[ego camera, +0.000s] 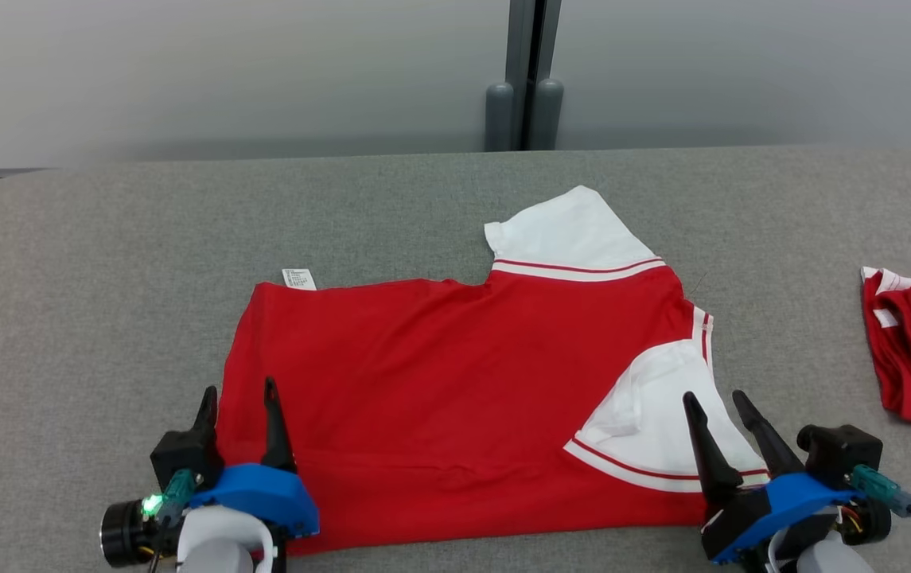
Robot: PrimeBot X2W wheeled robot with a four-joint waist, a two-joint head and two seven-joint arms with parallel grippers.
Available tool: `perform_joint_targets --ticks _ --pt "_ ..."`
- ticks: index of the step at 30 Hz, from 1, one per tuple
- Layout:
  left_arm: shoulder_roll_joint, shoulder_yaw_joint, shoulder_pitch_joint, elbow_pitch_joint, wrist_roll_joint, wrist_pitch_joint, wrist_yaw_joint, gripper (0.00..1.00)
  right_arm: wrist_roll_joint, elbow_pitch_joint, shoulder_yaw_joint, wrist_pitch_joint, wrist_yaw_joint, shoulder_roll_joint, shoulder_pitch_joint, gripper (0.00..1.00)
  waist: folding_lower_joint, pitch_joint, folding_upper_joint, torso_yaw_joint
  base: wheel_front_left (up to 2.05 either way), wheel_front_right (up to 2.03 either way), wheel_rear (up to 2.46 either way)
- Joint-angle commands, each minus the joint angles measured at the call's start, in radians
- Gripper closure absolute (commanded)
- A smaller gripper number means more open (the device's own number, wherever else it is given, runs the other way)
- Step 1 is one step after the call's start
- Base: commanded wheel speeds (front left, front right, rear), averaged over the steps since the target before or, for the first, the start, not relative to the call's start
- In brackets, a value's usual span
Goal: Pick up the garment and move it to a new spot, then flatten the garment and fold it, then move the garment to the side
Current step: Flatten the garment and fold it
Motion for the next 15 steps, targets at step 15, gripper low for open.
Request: perform_joint_targets --ticks 15 --pt "0.095 0.001 -0.436 0.320 0.039 0.090 -0.023 0.00 0.018 -0.053 0.047 -0.003 0.000 0.018 -0.140 0.00 -0.0001 0.159 0.0000 -0.050 0.00 0.00 0.00"
